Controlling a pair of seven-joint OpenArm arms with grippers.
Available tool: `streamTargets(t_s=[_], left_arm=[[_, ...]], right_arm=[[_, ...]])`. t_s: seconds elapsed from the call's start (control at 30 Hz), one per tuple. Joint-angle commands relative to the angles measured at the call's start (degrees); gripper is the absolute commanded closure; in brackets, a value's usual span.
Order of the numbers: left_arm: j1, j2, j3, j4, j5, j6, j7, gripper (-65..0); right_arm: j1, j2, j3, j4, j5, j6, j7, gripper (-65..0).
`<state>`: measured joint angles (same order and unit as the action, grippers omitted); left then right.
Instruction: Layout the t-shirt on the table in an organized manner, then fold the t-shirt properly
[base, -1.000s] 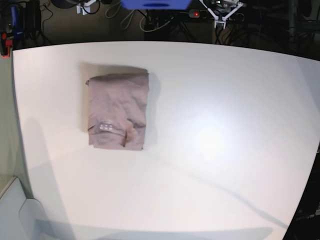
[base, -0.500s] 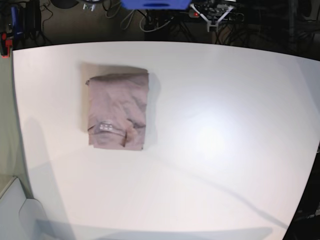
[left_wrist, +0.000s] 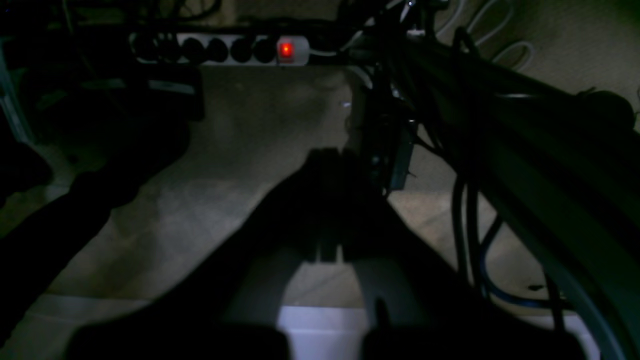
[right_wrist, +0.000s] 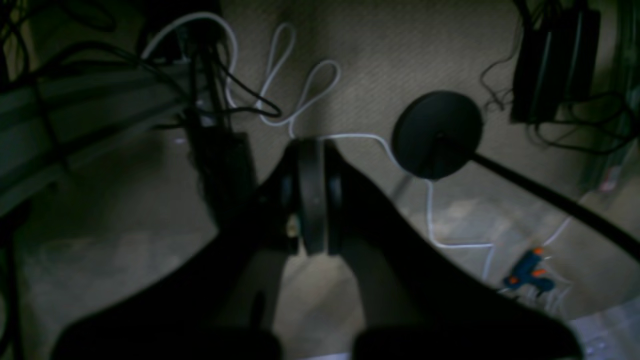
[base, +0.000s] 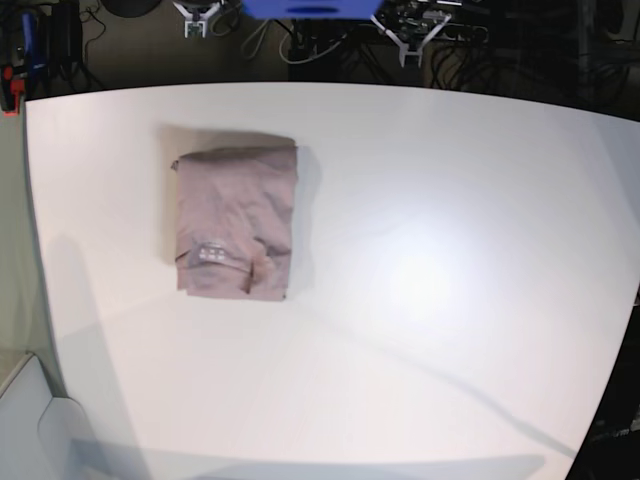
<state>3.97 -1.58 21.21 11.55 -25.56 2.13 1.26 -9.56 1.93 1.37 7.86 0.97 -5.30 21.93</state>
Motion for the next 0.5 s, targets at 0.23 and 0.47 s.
streamTargets(t_s=[0.23,0.47], left_arm=[[0.47,0.05,0.55,0.10,0.37,0.11,0.28,-0.4],[-0.58,0.05,0.72,0.18,0.64,0.11,0.37,-0.4]], right_arm=[[-0.42,0.22,-0.36,-0.17,0.30,-0.81,0.53,0.0],[-0.59,0.22,0.00,-0.25,0.48,-0.81,0.35,0.0]])
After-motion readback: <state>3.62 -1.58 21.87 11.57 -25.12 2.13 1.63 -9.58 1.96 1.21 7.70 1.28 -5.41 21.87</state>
